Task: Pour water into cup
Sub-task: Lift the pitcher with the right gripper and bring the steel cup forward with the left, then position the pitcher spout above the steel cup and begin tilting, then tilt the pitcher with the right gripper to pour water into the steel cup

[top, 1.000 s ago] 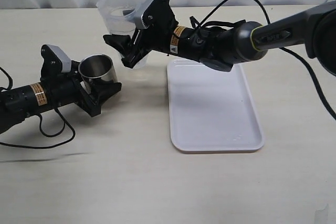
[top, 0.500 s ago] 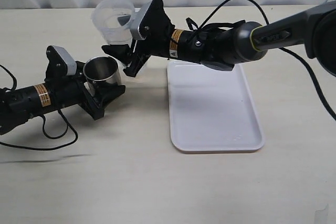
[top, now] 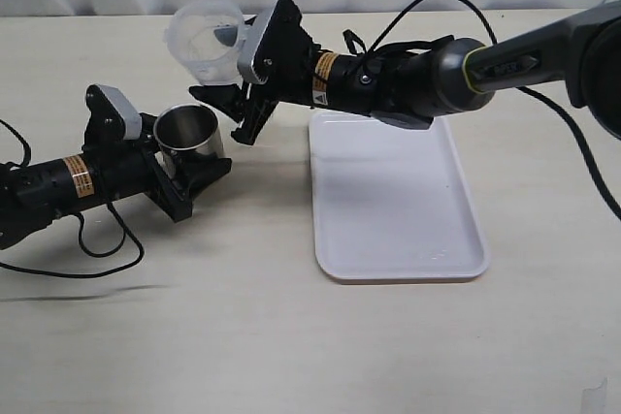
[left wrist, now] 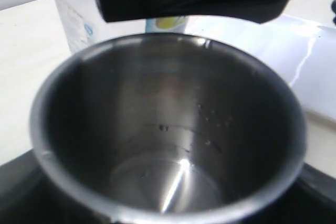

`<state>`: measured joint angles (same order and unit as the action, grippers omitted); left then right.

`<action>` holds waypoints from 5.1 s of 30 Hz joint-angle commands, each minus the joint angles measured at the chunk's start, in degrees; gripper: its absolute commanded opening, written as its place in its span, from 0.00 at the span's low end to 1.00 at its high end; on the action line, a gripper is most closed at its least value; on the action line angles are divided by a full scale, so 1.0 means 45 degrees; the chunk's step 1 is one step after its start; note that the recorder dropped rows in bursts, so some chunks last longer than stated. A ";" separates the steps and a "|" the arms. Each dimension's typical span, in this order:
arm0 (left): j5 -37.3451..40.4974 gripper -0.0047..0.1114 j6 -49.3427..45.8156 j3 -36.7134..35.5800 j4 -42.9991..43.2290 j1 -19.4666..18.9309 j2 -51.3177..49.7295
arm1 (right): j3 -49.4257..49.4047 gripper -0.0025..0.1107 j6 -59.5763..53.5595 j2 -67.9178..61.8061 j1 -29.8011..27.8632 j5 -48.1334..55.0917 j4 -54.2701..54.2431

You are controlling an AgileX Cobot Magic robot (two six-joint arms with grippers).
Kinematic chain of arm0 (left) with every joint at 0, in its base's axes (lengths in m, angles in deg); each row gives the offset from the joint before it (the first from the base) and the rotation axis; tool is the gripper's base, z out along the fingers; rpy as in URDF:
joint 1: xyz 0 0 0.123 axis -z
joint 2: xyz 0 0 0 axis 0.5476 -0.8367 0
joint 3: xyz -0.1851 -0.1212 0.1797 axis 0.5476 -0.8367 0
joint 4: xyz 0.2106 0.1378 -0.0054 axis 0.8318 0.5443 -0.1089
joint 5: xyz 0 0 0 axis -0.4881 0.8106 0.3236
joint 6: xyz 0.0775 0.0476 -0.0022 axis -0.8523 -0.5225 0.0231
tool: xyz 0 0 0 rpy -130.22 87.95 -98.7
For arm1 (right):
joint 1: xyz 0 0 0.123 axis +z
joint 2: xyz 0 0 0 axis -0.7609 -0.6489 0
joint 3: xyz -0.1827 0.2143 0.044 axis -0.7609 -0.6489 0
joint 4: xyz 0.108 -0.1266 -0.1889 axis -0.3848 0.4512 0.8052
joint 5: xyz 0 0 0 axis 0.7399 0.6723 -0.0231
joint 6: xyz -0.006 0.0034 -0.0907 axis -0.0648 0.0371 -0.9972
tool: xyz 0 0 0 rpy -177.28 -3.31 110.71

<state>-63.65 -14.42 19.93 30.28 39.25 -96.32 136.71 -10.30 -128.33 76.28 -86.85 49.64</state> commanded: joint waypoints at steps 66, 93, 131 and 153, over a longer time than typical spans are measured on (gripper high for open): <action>-0.0245 0.04 0.0107 0.0568 0.0572 0.0154 0.0028 | 0.0022 0.06 -0.7373 0.0673 0.0005 0.1288 0.0340; -0.0245 0.04 0.0107 0.0620 0.0572 0.0154 0.0028 | 0.0022 0.06 -0.9444 0.0705 0.0005 0.1261 -0.0098; -0.0245 0.04 0.0107 0.0707 0.1333 0.0154 0.0028 | 0.0022 0.06 -1.0381 0.0980 0.0005 0.1311 -0.0048; -0.0245 0.04 0.0710 0.0974 0.1363 0.0394 0.0028 | 0.0022 0.06 -1.1327 0.0980 0.0005 0.1311 -0.0048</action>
<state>-63.41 -11.27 23.96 36.40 40.06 -96.43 136.71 -59.79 -124.89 76.28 -79.74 50.01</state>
